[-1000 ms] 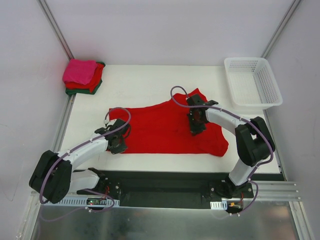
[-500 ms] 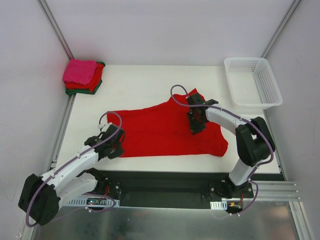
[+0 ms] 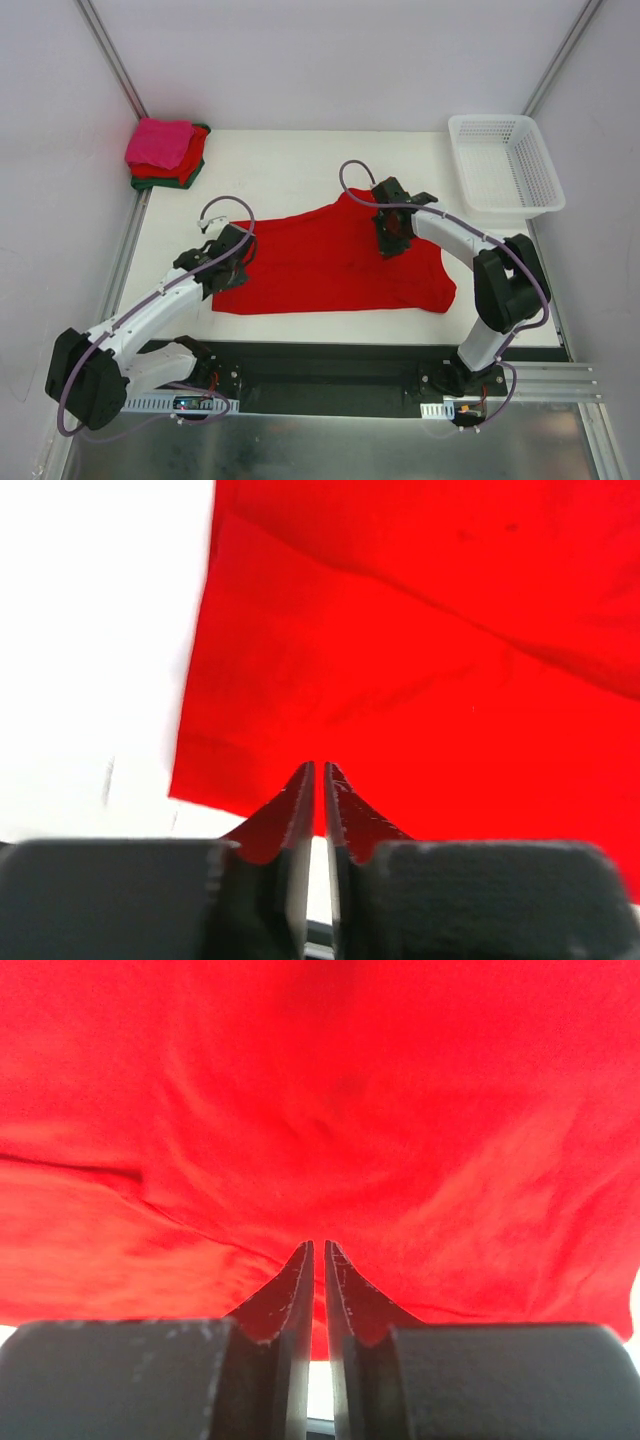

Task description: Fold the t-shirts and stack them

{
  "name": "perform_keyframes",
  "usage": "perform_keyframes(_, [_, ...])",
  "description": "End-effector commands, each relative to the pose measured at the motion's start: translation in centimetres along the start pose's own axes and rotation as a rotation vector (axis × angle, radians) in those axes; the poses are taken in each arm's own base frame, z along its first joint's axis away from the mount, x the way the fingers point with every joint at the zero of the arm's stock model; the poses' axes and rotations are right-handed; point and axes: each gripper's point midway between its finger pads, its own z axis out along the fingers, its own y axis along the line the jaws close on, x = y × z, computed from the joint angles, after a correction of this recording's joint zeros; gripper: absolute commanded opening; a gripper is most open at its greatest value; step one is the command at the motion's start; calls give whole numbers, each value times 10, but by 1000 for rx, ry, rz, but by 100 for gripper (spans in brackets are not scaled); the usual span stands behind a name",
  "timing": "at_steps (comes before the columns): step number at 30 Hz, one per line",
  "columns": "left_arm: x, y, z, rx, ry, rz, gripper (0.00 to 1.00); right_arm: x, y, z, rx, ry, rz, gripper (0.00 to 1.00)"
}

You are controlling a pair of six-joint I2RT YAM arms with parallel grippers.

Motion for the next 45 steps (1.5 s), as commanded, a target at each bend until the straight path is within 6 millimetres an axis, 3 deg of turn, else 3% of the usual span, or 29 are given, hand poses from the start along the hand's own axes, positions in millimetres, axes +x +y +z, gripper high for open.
perform_keyframes(1, [-42,-6,-2,-50,-119,67,19,-54,1,-40,-12,-173,-9,13])
perform_keyframes(6, [-73,-9,8,-68,-153,69,49,-68,1,-57,-31,-206,2,20])
perform_keyframes(9, [-90,-13,11,-68,-180,69,70,-74,-4,-61,-24,-223,17,33])
perform_keyframes(10, [-95,-12,12,-71,-182,61,71,-77,-7,-61,-22,-228,27,40])
perform_keyframes(18, [-100,-18,14,-44,-176,69,89,-118,-28,-56,-10,-266,68,56])
perform_keyframes(25, [-90,-27,8,44,-152,40,92,-161,-39,-52,12,-295,73,62])
perform_keyframes(32, [-73,-29,-7,146,-144,2,92,-194,-39,-24,-13,-280,51,63])
perform_keyframes(45, [-76,-32,-21,202,-172,17,95,-249,-79,17,-59,-311,149,71])
